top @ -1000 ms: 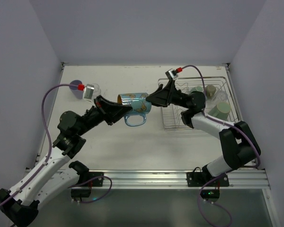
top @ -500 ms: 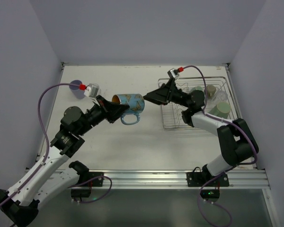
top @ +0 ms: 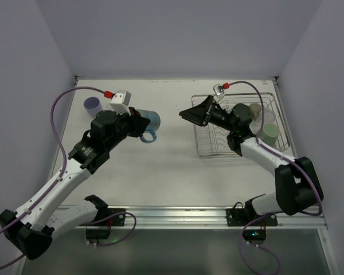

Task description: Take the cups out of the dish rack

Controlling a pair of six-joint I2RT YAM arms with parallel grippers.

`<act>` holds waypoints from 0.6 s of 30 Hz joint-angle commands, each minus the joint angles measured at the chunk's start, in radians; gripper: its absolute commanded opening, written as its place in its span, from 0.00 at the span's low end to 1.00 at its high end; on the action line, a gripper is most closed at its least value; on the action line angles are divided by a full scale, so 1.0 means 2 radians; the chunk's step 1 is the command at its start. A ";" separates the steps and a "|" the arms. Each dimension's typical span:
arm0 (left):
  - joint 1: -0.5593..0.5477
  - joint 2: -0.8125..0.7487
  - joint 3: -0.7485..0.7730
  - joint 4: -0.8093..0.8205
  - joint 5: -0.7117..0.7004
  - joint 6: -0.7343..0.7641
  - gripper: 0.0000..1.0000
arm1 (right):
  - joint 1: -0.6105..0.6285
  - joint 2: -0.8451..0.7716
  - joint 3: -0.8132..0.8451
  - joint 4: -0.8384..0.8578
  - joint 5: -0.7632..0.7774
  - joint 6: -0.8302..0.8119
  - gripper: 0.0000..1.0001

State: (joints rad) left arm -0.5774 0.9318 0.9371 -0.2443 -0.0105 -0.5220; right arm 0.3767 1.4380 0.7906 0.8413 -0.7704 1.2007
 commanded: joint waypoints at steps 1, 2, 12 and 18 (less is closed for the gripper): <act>-0.001 0.036 0.070 0.026 -0.058 0.036 0.00 | -0.003 -0.062 0.003 -0.126 0.057 -0.115 0.99; 0.000 0.065 0.087 0.017 -0.071 0.046 0.00 | -0.003 -0.074 0.001 -0.162 0.075 -0.141 0.99; 0.024 0.281 0.246 -0.040 -0.144 0.101 0.00 | -0.001 -0.213 -0.041 -0.315 0.147 -0.241 0.99; 0.067 0.382 0.308 -0.050 -0.134 0.107 0.00 | 0.000 -0.276 -0.064 -0.358 0.164 -0.273 0.99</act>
State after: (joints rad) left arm -0.4820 1.6688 1.4540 -0.4046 -0.2283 -0.3542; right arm 0.3748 0.9321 0.6731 0.1871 -0.4904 0.7254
